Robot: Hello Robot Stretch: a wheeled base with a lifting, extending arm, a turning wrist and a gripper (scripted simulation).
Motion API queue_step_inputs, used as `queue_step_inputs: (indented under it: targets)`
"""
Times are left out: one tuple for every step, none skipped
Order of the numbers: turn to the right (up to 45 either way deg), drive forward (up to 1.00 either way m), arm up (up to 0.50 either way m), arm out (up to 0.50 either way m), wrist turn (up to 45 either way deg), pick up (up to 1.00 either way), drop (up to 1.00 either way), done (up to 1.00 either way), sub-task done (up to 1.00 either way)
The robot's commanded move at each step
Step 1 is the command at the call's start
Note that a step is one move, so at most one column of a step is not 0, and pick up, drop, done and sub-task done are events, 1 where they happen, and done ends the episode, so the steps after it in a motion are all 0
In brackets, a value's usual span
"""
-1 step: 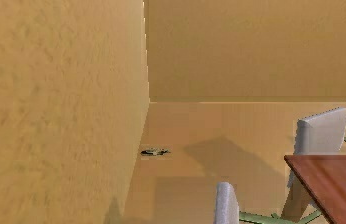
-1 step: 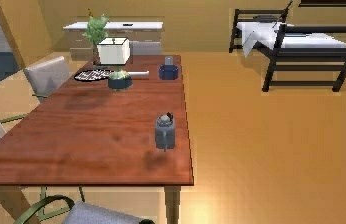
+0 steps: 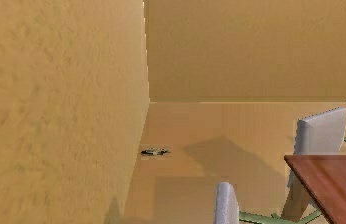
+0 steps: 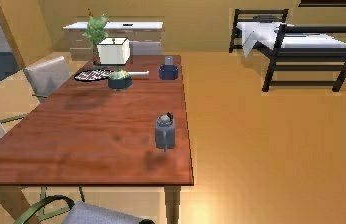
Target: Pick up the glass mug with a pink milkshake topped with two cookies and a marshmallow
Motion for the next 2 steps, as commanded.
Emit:
queue_step_inputs:
  targets:
    - [0.0,0.0,0.38,0.0,0.0,0.0,0.0,0.0,0.0]
    - [0.0,0.0,0.0,0.38,0.0,0.0,0.0,0.0,0.0]
